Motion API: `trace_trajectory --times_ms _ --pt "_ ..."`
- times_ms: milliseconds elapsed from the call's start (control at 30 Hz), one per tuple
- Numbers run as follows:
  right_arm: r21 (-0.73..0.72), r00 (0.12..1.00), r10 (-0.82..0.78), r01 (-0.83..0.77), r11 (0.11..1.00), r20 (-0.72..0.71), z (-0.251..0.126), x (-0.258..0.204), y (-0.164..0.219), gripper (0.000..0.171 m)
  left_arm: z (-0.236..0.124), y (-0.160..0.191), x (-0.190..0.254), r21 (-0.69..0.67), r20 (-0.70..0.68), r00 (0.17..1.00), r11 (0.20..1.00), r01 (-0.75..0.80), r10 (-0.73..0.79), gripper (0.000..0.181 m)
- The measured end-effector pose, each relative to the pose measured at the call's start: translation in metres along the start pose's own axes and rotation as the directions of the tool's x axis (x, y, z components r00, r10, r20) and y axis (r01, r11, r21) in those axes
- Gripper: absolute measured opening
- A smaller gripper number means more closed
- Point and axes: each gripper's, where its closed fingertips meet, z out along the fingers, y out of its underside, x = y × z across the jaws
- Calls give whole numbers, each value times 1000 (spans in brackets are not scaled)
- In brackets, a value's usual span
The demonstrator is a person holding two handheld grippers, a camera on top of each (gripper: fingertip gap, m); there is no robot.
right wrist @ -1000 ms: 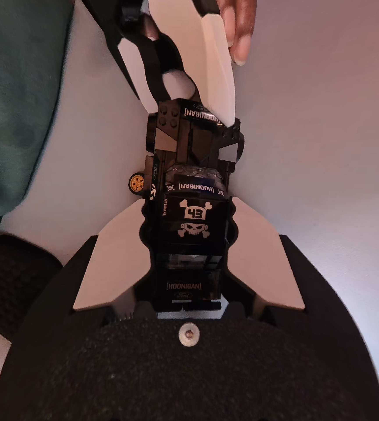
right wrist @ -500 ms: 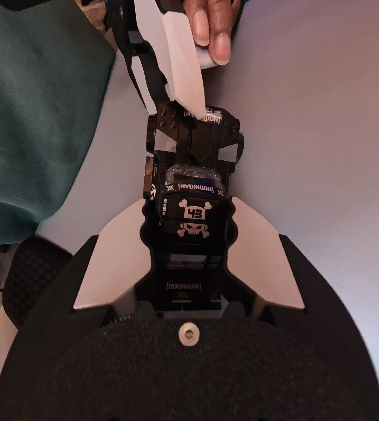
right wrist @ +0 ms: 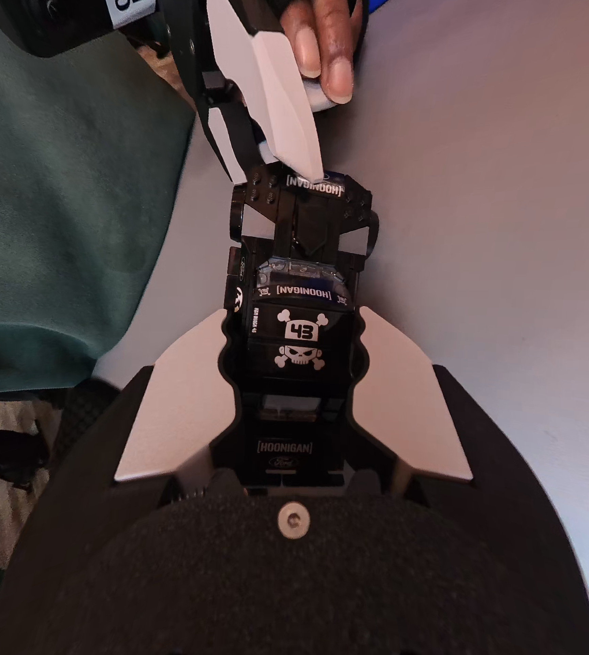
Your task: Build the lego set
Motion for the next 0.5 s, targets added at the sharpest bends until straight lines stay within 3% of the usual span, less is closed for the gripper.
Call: trace_trajectory --times_ms 200,500 --pt "39 998 -5 3 999 55 0 -5 -6 63 -6 -7 -3 29 46 997 997 -70 68 34" --pt "70 994 -5 -2 998 106 2 -7 -8 61 -9 -12 0 50 40 995 994 -97 95 34"
